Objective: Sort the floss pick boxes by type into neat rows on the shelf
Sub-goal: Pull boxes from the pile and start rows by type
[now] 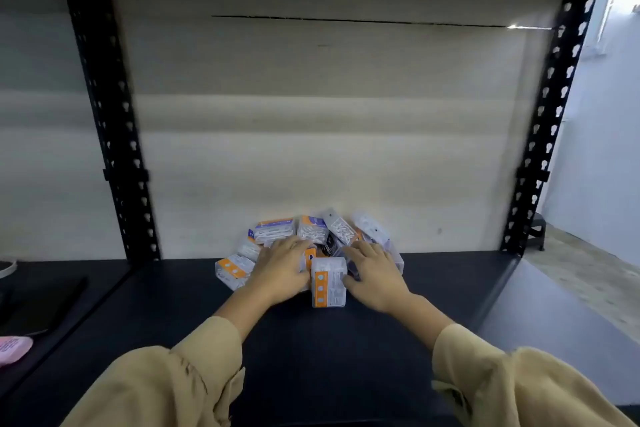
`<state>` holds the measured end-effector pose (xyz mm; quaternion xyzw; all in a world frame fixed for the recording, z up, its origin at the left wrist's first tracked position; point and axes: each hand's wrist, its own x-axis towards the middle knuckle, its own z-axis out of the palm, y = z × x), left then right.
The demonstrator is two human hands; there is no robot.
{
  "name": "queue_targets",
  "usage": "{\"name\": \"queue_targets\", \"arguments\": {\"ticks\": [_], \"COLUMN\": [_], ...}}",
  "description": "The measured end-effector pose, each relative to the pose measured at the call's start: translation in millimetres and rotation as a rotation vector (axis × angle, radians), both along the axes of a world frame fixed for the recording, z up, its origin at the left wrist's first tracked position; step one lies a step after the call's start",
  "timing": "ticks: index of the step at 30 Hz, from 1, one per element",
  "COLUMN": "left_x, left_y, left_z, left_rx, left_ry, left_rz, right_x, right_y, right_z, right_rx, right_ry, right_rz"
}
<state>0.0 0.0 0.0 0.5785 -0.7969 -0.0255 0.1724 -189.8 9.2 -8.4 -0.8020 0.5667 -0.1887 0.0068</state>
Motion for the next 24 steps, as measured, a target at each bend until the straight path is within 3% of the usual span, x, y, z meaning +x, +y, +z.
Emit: {"name": "queue_targets", "arguments": {"ticks": [9, 24], "left_x": [8, 8], "left_y": [-11, 26], "left_z": [-6, -26], "left_rx": [0.074, -0.295], "left_ry": [-0.155, -0.066], "left_rz": [0.146, 0.028], "right_x": [7, -6], "right_y": [-1, 26], "right_z": [-10, -24], "right_rx": [-0.058, -0.137], "right_ry": [0.084, -0.096], "right_rz": [0.018, 0.077]}}
